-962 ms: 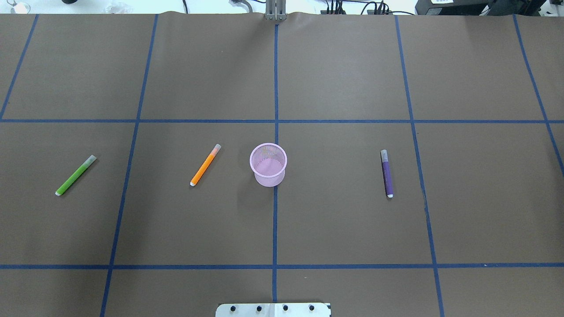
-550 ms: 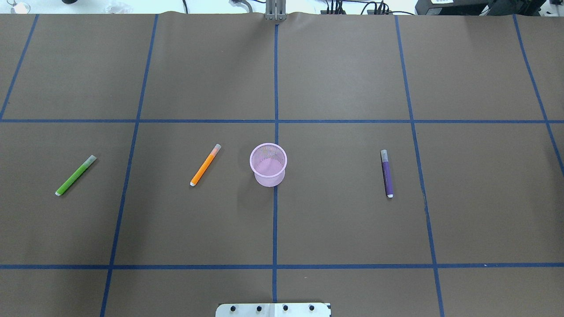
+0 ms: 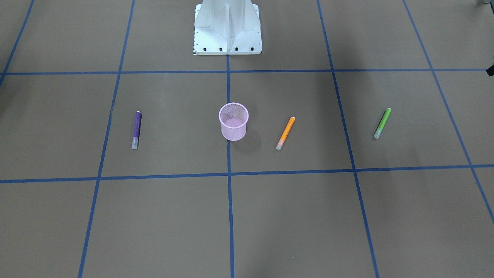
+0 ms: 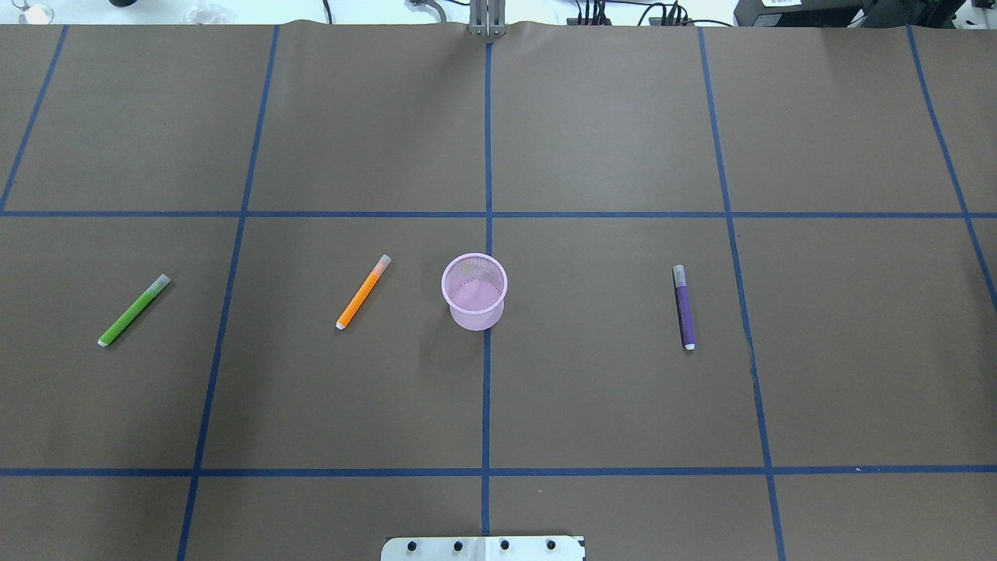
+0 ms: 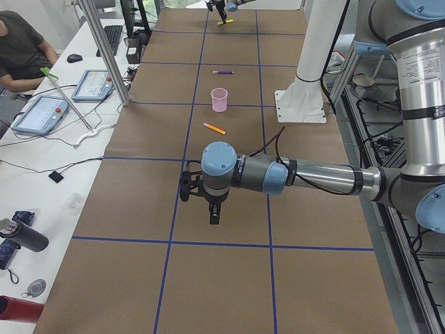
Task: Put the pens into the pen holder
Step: 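Lift the yellow highlighter upright with the right gripper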
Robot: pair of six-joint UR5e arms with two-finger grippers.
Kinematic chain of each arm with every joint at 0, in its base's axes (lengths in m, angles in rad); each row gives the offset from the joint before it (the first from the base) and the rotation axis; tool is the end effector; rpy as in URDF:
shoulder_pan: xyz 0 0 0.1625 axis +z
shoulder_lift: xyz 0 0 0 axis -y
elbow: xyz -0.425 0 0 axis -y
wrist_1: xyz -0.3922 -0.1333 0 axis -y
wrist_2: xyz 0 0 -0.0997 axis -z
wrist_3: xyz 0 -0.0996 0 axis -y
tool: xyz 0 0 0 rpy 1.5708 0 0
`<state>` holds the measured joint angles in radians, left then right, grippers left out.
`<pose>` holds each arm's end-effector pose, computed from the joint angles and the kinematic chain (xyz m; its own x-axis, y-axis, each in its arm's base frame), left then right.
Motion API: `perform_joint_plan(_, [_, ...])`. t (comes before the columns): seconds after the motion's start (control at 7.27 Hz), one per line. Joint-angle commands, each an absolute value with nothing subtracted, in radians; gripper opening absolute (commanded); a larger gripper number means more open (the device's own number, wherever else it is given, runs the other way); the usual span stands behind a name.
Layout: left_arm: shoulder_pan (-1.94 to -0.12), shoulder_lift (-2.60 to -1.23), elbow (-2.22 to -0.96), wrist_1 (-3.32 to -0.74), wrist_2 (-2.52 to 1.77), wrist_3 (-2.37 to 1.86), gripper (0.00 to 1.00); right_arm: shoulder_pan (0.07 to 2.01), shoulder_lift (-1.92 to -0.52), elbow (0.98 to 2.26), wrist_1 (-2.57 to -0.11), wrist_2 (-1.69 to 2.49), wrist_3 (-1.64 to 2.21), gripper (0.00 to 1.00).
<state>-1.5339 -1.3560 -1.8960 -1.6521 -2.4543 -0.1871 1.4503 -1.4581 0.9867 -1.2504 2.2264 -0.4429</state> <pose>-0.0412 -0.4109 0.5776 0.6243 -0.0149 -0.7810 0.0813 0.9956 0.0461 0.0139 -0.4891 0.8560 0.6700 -0.4244 0.6090 0.4493 0.8849 0.1224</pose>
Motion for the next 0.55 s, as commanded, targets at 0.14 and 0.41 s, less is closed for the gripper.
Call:
perform_joint_plan(0.14, [-1.534, -1.356, -1.901, -1.652, -2.456, -0.189, 1.00, 1.453, -1.437, 1.178, -1.438, 2.301, -0.414, 0.00])
perform_joint_plan(0.41, [-1.532, -1.358, -1.893, -1.657, -2.532, -0.181, 1.00, 1.453, -1.448, 1.326, -1.474, 2.400, -0.169, 0.00])
